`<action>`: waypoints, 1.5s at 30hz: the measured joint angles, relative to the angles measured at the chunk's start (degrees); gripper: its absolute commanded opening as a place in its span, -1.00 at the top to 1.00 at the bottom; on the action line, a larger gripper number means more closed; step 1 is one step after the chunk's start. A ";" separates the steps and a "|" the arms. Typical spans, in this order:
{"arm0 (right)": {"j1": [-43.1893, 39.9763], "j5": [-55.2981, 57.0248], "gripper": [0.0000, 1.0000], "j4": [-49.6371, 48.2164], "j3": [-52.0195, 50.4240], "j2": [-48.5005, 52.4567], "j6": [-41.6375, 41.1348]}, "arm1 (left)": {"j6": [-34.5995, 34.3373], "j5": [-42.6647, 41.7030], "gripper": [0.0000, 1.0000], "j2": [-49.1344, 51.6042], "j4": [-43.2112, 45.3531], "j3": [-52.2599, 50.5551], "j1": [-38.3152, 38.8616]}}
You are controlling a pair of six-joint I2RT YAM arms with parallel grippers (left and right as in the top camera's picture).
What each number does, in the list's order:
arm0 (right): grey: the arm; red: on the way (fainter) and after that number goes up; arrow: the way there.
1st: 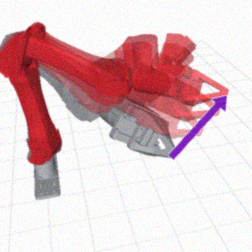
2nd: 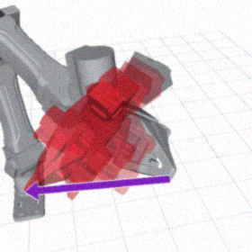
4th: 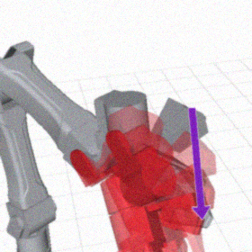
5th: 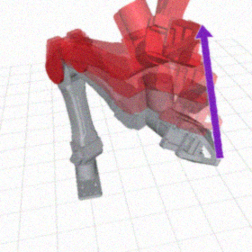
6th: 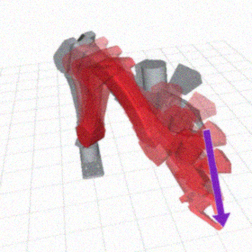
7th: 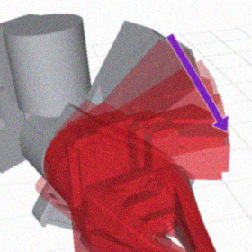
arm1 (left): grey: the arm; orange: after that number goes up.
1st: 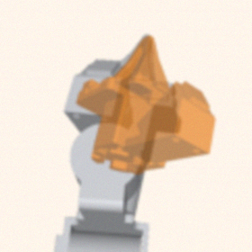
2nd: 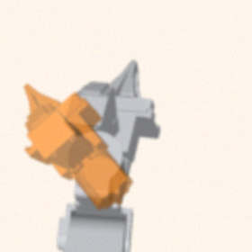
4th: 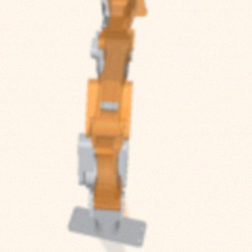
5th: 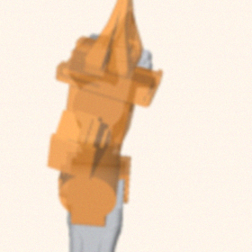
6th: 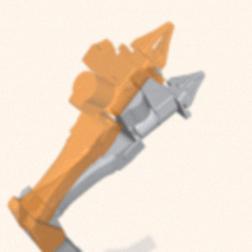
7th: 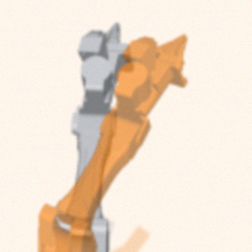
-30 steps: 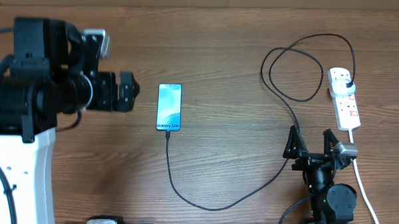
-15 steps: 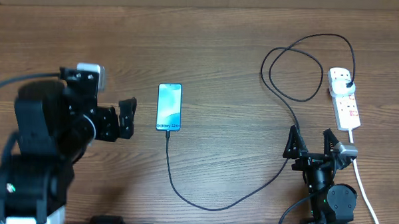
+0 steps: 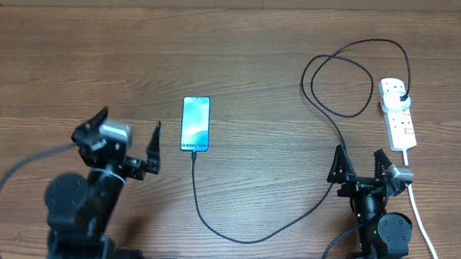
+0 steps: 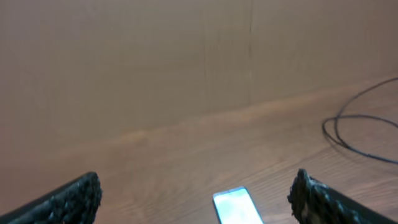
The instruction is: Plug charger to phone and switch on socket
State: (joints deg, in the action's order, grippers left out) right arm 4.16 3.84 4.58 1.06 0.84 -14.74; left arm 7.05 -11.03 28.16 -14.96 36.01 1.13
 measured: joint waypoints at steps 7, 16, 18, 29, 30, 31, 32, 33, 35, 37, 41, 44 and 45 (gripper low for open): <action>0.00 0.02 -1.00 0.02 0.00 0.00 0.02 | 4.11 0.00 -1.00 -12.63 15.80 -19.76 -1.88; 0.00 0.00 -1.00 0.00 0.00 0.00 -0.02 | 5.92 0.20 -0.99 -22.05 18.29 -31.82 -2.69; 0.00 0.02 -1.00 -0.02 0.00 0.00 0.00 | 6.43 0.20 -1.00 -24.04 18.27 -33.94 -2.69; 0.00 0.02 -1.00 -0.04 0.00 0.00 -0.02 | 6.62 0.44 -1.00 -27.41 11.56 -35.50 -2.67; 0.00 0.04 -1.00 0.00 0.00 0.00 0.00 | 6.38 0.44 -1.00 -27.43 11.54 -35.50 -2.69; 0.00 0.02 -1.00 -0.04 0.00 0.00 0.00 | 6.16 0.46 -0.99 -27.43 11.54 -35.50 -2.67; 0.02 0.02 -0.99 -0.02 0.00 0.00 -0.02 | 5.92 0.48 -0.99 -27.43 11.56 -35.50 -2.67; 0.00 0.02 -1.00 -0.02 0.00 0.00 -0.02 | 5.55 0.55 -1.00 -27.43 11.54 -35.50 -2.67; 0.02 0.04 -1.00 0.00 0.00 0.00 -0.02 | 5.27 0.59 -1.00 -27.43 11.56 -35.50 -2.69; 0.00 0.00 -1.00 0.00 0.00 0.00 0.00 | 5.14 0.59 -1.00 -27.43 11.54 -35.50 -2.69; 0.00 0.02 -1.00 0.00 0.00 0.00 -0.02 | 5.11 0.59 -1.00 -27.43 11.54 -35.50 -2.67; 0.00 0.04 -1.00 -0.04 0.00 0.00 -0.02 | 5.11 0.59 -1.00 -27.43 11.54 -35.50 -2.67; 0.02 0.04 -1.00 -0.02 0.00 0.00 0.00 | 5.11 0.59 -1.00 -27.43 11.54 -35.50 -2.67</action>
